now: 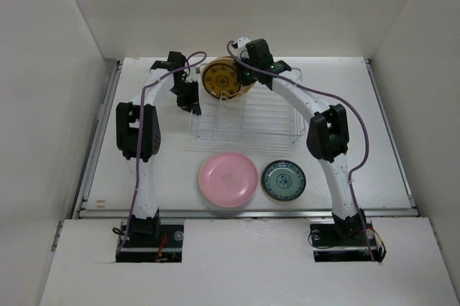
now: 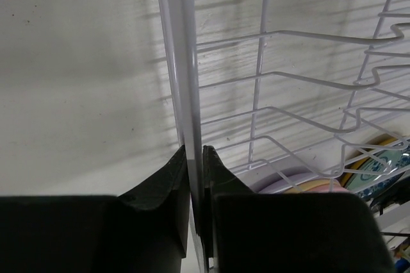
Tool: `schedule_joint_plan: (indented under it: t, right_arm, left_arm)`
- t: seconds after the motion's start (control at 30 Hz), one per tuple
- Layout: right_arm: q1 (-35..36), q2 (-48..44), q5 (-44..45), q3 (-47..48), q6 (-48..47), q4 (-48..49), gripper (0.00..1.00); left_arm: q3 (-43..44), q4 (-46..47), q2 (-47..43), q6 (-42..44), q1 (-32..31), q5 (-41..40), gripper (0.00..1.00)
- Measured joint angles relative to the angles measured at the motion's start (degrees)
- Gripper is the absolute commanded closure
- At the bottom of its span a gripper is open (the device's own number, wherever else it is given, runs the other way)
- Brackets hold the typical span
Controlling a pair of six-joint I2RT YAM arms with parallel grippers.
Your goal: Unload the plates from the dish rack
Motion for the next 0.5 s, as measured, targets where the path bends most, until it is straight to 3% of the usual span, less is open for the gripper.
schedule_joint_plan:
  t: [0.3,0.5]
  right_arm:
    - [1.64,-8.81,7.23,-11.28,-3.91,5.22,1.0]
    - [3.34,-13.86,12.04,-13.79,-4.57,5.51,1.0]
  left_arm:
    - [-2.25,2.21,-1.33,-2.8,0.02,-0.2,1.0]
    - [-1.97,1.79,-1.33,-3.04,-0.02,-0.74,1.0]
